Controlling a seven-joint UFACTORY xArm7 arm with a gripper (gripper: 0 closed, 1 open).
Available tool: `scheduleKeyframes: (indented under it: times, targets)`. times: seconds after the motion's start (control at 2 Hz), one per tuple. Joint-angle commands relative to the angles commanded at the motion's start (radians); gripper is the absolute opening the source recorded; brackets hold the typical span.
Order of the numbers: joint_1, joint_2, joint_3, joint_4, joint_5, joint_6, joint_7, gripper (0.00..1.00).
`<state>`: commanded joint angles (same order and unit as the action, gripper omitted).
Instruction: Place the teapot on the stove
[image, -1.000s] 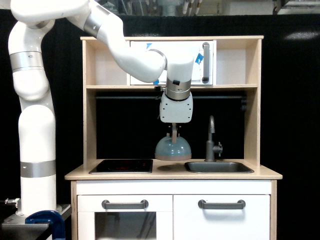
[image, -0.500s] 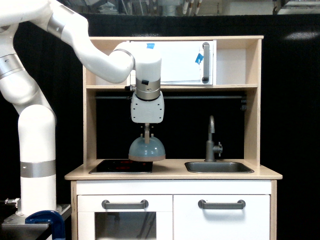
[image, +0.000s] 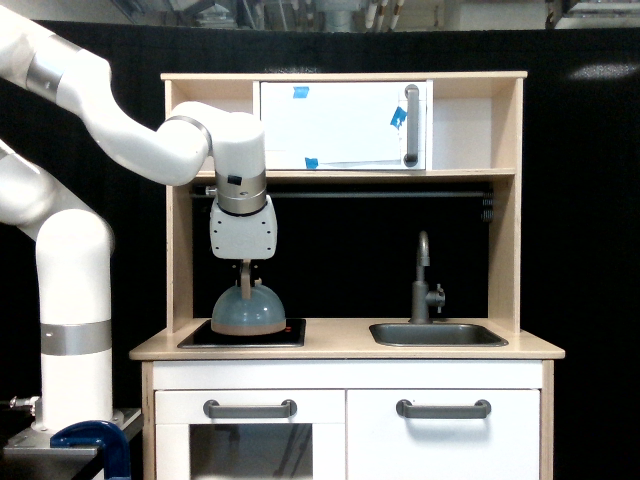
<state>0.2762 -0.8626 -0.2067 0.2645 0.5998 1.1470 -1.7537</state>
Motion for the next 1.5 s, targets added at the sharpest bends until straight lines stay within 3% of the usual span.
scheduleKeyframes:
  times: [0.5,1.0,1.5]
  targets:
    - [0.055,-0.085,0.045,-0.068,0.033,-0.037,0.072,0.0]
    - [0.111,-0.008,0.035,-0.04,0.053,-0.102,0.067,0.0]
    - [0.141,0.016,0.03,-0.035,0.061,-0.133,0.07,1.0]
